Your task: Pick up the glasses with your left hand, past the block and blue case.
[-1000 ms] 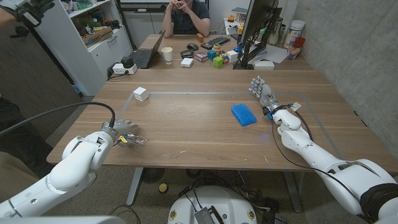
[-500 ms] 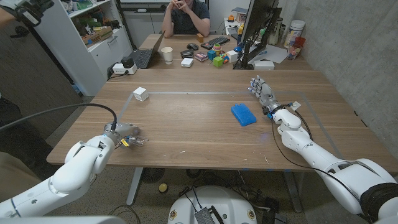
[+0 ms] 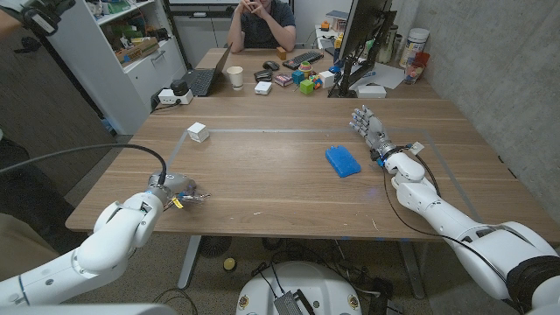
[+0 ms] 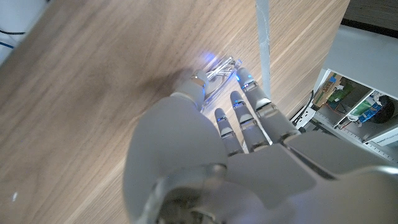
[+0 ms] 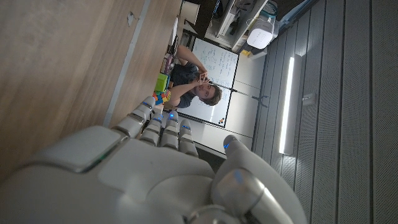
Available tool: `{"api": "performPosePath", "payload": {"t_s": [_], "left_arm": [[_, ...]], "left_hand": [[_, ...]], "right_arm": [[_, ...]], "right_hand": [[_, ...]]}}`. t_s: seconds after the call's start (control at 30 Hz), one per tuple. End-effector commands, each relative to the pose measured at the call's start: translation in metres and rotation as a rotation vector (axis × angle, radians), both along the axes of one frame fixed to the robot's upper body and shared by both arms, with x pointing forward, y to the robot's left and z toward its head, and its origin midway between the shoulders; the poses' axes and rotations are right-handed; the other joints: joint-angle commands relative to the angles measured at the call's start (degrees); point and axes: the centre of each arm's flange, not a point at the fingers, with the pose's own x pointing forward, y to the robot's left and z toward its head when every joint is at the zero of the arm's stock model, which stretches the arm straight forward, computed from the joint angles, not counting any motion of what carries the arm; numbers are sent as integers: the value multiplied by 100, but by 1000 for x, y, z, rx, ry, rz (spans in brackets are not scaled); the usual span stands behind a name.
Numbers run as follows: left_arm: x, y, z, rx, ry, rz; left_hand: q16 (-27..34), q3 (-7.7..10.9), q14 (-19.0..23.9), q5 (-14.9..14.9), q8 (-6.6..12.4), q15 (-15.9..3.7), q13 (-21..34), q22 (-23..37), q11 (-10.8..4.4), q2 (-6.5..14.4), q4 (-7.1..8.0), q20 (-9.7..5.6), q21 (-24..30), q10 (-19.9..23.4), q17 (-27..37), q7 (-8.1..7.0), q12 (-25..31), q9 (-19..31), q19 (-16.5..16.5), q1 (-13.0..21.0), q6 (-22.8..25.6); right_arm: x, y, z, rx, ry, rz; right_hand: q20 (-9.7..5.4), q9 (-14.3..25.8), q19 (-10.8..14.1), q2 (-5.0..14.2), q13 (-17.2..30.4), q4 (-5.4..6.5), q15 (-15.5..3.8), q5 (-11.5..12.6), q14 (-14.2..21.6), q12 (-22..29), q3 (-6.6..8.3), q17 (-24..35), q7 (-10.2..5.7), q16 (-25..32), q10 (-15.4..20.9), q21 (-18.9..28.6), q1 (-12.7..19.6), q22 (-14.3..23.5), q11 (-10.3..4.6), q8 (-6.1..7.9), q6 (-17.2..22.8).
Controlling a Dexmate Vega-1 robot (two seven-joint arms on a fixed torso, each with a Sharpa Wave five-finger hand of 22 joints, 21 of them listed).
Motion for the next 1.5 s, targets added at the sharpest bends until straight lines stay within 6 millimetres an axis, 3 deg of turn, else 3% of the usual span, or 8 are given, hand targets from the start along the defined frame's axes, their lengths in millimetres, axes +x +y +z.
{"api": "performPosePath", "payload": {"t_s": [0.03,0.17,0.33,0.43,0.73,0.9,1.27,1.5], "left_arm": [[3,-2,-7,19,-29,0],[7,-2,-11,8,-34,-4],[10,-3,-14,2,-43,-11],[11,-2,-14,-12,-48,-7],[18,1,-18,-61,-44,-18],[23,5,-21,-103,-57,-24],[25,14,-24,-226,-104,-53],[20,18,-19,-292,-143,-89]], "left_hand": [[48,-54,240,-31,146,-994,26,39,-15,0,-7,-234,162,240,40,152,25,12,205,307,590],[96,-72,476,-19,186,-1044,26,71,-27,25,6,-284,333,539,57,242,81,13,420,508,901],[237,-111,1197,-12,201,-1091,31,147,-154,67,45,-405,749,1174,74,355,188,26,849,720,1371],[260,-149,1506,-13,223,-1099,39,190,-151,74,67,-521,1004,1479,79,461,219,44,1047,789,1655],[298,-158,2012,9,320,-1105,50,280,-110,82,18,-640,1486,1973,88,625,264,70,1322,1078,2288],[436,-179,2661,14,346,-1108,55,322,-82,92,45,-700,1982,2383,129,812,269,93,1619,1267,2730],[671,-332,3576,-3,382,-1125,58,230,60,139,140,-695,2724,3180,185,1210,276,149,2078,1186,3425],[640,-320,3810,-4,391,-1114,56,187,109,200,145,-679,2940,3492,114,1262,283,166,2166,1139,3639]], "right_arm": [[-4,-9,8,17,-35,-5],[-6,-13,12,18,-47,-14],[-8,-17,13,20,-52,-21],[-10,-22,13,36,-59,-29],[-13,-29,16,58,-74,-46],[-11,-29,16,55,-70,-53],[-10,-29,16,45,-62,-68],[-13,-28,15,38,-65,-74]], "right_hand": [[4,32,67,31,31,-46,25,44,76,40,25,17,11,47,84,31,-3,11,15,45,60],[7,32,74,32,31,-48,34,45,104,47,28,16,20,51,116,30,1,10,24,53,86],[4,32,81,34,31,-51,30,47,123,48,31,15,19,52,130,31,6,10,25,54,93],[4,32,84,35,31,-54,37,48,136,46,33,15,21,51,135,30,10,10,15,54,98],[3,32,101,43,31,-59,44,50,187,58,42,14,29,57,194,31,20,9,29,59,125],[0,31,103,46,32,-61,45,51,198,54,45,14,29,56,197,29,25,9,16,60,132],[-18,31,86,52,32,-66,59,53,216,50,53,14,28,46,222,17,35,9,26,59,151],[-27,32,63,53,32,-67,62,53,218,46,56,15,33,40,232,7,37,9,37,56,152]]}}
